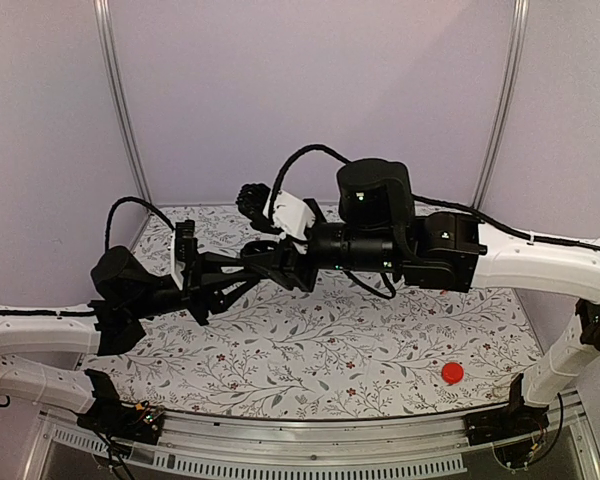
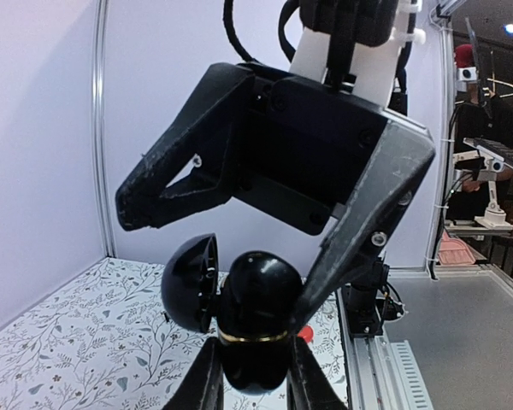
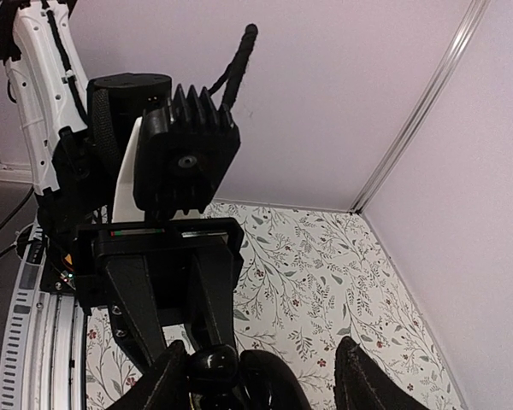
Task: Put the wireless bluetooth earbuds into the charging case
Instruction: Adjust the left earbud in the left side groove of the charging case.
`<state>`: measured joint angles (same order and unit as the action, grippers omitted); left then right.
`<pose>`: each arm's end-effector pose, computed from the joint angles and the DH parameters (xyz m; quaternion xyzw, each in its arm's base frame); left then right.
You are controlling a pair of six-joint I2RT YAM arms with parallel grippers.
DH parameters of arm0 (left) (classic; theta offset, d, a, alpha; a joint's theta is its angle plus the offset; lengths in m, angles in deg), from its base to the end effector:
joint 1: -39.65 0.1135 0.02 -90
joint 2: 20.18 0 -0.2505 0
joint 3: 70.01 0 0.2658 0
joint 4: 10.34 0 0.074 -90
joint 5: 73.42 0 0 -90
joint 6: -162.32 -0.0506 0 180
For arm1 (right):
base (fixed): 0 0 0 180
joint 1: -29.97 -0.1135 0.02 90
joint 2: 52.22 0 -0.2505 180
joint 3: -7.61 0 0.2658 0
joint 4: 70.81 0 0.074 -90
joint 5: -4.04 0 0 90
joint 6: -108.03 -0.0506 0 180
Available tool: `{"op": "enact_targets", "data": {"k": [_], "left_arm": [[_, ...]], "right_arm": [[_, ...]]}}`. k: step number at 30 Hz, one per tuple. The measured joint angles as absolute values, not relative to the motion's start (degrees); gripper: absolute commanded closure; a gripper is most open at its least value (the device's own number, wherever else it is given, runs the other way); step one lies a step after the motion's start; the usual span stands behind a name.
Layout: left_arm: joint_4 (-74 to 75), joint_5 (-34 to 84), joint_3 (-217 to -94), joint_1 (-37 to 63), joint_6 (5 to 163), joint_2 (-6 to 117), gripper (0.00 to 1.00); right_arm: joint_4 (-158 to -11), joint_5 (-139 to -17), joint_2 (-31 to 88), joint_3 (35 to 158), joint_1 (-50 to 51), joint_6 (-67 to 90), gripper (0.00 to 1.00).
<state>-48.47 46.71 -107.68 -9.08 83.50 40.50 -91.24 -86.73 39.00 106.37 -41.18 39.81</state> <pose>0.1496 -0.2089 0.2587 0.3843 0.4894 -0.5197 0.5854 0.1332 0.3881 0.3710 -0.5640 0.5417 0.2555 0.5685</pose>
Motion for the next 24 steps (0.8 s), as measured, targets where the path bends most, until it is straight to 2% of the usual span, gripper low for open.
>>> {"op": "enact_targets", "data": {"k": [17,24], "left_arm": [[-48.27,45.5,-108.2,-9.11,83.26,40.57,0.79],[-47.6,43.06,-108.72,-9.11,82.84,40.59,0.79]], "right_arm": [[-92.0,-85.31,37.71,105.43,-41.25,39.84,0.41],[-91.78,-86.88,38.32,108.6,-41.29,38.17,0.39]]}}
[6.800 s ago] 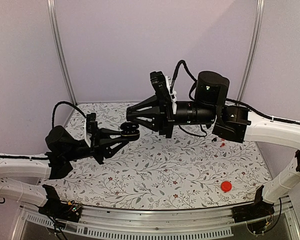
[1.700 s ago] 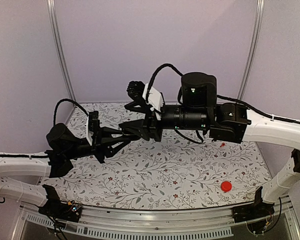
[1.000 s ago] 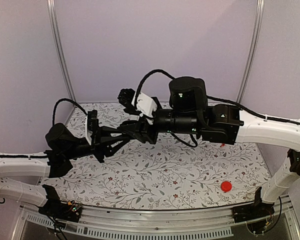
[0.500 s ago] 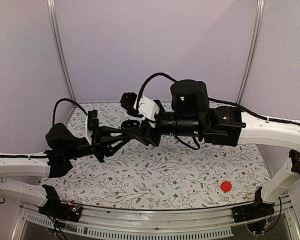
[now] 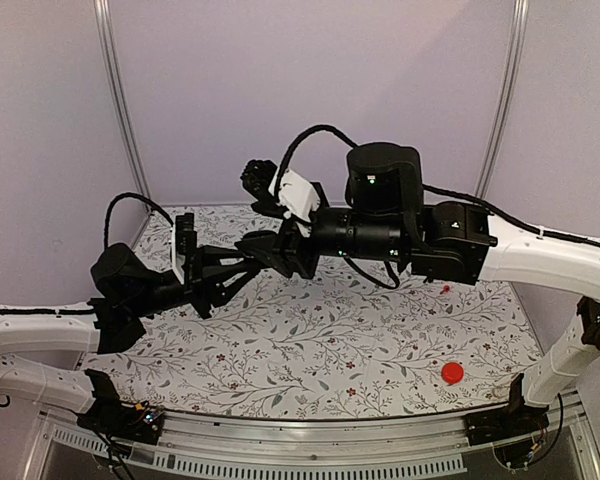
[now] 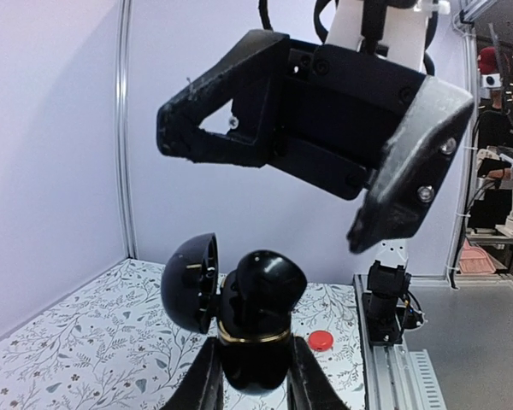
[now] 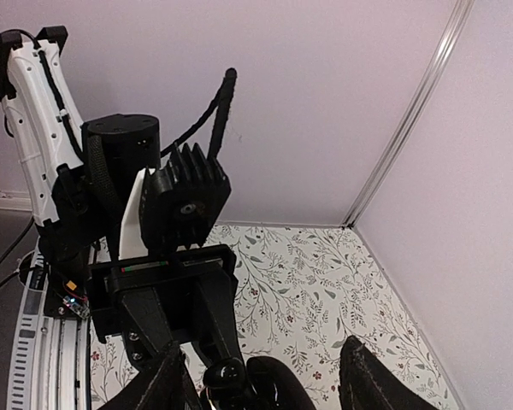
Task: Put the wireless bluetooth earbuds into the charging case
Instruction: Adjust the left earbud in the left side groove of the charging case.
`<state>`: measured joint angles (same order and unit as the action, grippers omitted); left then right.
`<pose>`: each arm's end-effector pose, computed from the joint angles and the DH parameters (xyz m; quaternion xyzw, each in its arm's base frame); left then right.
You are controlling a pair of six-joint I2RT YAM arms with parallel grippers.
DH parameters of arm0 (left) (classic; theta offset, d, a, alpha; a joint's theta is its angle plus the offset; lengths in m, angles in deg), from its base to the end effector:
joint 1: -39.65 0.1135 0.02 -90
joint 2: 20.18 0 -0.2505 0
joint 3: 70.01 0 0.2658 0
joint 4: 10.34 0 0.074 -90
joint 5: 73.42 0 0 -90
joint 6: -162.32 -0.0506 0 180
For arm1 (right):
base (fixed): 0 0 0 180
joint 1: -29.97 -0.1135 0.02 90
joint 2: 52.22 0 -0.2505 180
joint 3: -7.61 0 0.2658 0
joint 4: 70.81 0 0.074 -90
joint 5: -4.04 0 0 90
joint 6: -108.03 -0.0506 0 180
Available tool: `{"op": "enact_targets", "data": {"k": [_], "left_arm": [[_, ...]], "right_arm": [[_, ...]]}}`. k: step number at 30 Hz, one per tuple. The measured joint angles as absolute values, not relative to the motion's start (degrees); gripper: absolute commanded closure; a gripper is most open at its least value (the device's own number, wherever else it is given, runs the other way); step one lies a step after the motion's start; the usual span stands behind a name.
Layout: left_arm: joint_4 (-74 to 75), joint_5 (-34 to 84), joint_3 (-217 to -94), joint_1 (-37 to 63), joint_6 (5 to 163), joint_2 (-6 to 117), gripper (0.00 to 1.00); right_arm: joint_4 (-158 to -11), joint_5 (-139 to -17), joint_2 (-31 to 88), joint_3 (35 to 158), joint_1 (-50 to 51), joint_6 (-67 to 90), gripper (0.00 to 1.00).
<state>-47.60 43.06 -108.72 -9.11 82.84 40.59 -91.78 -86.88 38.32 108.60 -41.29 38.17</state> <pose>0.1539 -0.2097 0.2636 0.3656 0.4990 -0.5033 0.6033 0.1313 0.3845 0.3895 -0.5467 0.5407 0.2703 0.5794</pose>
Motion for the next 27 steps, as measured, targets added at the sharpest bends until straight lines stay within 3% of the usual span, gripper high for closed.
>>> {"op": "enact_targets", "data": {"k": [27], "left_arm": [[-45.56,33.46,-109.16,-9.11,81.33,40.59,0.78]], "right_arm": [[-99.52,-98.12,47.19,119.77,-41.6,33.02,0.38]]}}
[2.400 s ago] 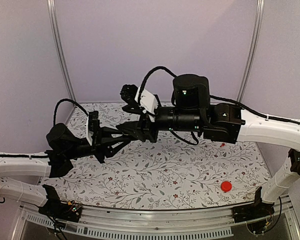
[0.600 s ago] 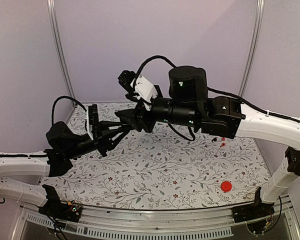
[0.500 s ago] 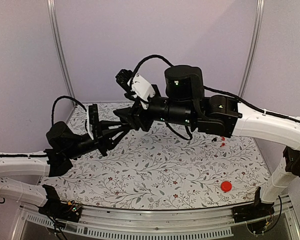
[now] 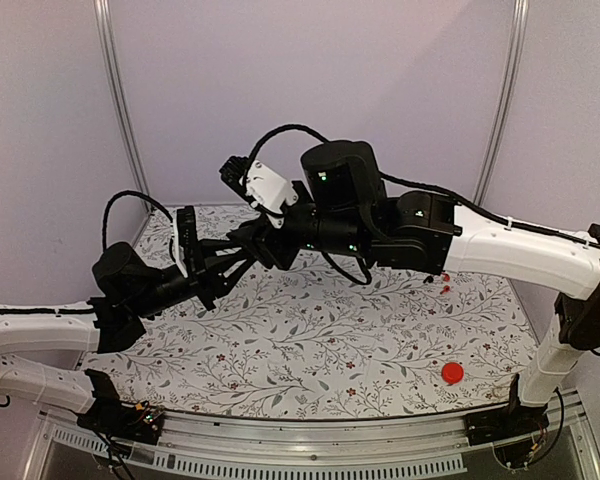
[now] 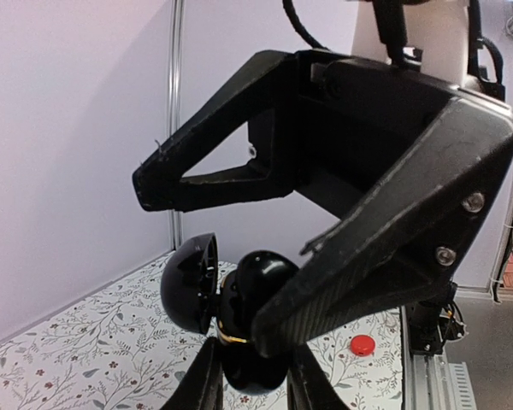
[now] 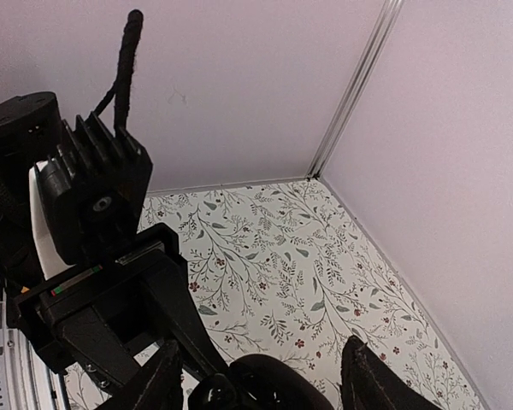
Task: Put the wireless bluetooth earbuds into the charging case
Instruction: Adjust the left earbud in the left side groove of the charging case.
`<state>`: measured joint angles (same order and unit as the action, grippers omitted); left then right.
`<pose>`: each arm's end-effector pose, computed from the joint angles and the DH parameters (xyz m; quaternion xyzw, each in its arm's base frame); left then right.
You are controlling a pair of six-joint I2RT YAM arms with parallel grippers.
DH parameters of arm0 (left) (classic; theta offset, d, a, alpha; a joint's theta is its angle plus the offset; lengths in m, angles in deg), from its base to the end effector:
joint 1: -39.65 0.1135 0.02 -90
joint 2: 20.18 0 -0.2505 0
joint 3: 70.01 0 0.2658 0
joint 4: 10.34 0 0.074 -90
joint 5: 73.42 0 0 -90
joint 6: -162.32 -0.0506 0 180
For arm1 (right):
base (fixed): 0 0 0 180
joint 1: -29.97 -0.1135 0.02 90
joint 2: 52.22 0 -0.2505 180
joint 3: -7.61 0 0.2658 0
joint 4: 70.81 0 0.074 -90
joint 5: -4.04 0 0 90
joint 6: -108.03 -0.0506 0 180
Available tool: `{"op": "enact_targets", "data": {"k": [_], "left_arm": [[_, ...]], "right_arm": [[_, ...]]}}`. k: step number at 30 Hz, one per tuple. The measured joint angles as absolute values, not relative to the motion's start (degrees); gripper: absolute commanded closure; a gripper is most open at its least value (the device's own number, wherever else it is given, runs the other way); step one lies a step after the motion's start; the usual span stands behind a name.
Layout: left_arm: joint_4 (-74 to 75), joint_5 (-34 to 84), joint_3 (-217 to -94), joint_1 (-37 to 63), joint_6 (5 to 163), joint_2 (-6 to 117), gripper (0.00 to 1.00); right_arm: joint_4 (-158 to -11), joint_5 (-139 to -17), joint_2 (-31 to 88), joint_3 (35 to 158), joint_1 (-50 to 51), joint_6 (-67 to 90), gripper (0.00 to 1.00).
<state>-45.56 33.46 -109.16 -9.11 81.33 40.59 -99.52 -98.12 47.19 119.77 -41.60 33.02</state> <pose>0.1628 -0.2080 0.2630 0.3164 0.5361 -0.4550 0.6368 0.1489 0.4130 0.3853 -0.4979 0.6217 0.2093 0.5673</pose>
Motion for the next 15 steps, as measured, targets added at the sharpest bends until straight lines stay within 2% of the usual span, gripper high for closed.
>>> {"op": "enact_targets", "data": {"k": [15], "left_arm": [[-44.76,32.78,-109.16,-9.11,81.31,39.69,0.78]], "right_arm": [[-99.28,-99.34,46.27,117.25,-41.6,32.54,0.38]]}}
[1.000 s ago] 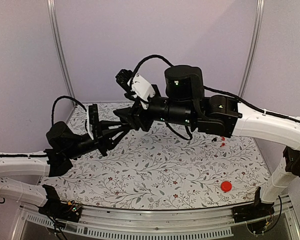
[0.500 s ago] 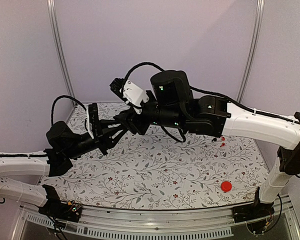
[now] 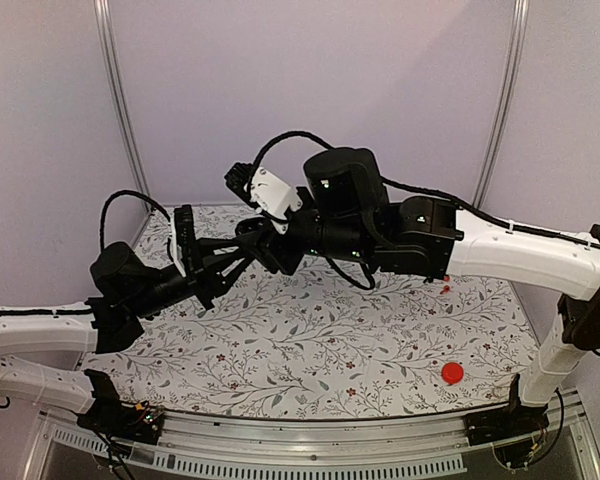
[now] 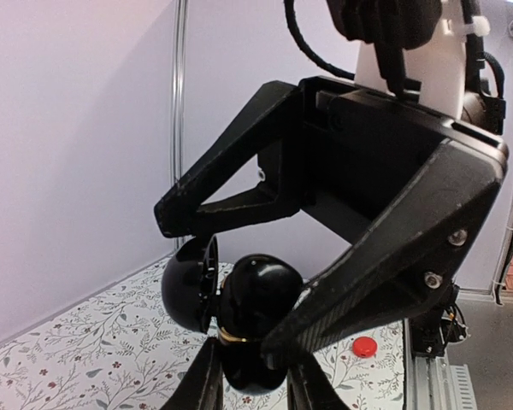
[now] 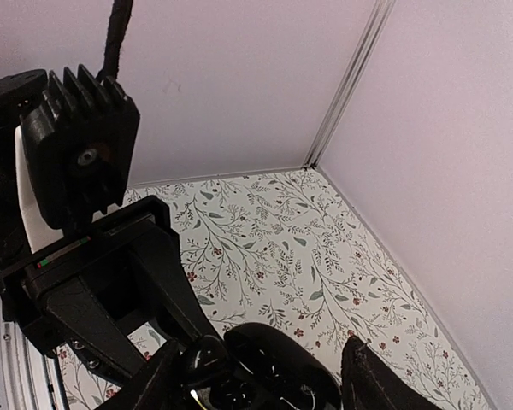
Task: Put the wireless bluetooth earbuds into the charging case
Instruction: Adjust the left earbud in the left side groove of the charging case.
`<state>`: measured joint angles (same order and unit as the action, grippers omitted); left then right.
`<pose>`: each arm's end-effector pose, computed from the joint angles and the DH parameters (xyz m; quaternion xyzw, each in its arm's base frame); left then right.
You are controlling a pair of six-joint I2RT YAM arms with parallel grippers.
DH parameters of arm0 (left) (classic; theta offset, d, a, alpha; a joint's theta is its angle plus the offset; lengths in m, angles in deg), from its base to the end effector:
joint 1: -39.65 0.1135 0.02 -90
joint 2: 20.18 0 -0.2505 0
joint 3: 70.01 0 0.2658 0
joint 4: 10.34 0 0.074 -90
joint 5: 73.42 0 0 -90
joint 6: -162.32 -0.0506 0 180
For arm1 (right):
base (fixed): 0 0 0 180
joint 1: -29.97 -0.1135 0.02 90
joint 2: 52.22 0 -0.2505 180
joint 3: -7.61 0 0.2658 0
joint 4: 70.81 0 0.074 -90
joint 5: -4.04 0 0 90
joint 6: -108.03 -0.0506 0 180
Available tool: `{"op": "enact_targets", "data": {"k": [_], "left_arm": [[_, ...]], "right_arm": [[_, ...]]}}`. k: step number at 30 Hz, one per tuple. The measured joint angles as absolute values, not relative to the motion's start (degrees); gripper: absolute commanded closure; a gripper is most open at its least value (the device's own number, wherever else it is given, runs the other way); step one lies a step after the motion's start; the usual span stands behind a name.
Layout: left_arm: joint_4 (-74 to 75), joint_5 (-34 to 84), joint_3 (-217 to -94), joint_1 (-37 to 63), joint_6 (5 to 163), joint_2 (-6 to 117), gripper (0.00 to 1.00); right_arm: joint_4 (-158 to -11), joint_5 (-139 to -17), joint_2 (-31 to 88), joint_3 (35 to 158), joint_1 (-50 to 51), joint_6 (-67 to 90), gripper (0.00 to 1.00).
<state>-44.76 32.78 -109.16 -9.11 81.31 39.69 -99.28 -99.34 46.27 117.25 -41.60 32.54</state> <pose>0.1621 -0.2063 0.2651 0.3122 0.5374 -0.4522 0.6397 0.1488 0.4094 0.3760 -0.4956 0.6318 0.1987 0.5619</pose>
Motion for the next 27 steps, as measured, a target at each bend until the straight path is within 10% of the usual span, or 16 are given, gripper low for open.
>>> {"op": "enact_targets", "data": {"k": [27], "left_arm": [[-44.56,31.38,-109.16,-9.11,80.68,39.3,0.78]], "right_arm": [[-97.49,-97.11,41.71,112.66,-40.83,29.98,0.36]]}}
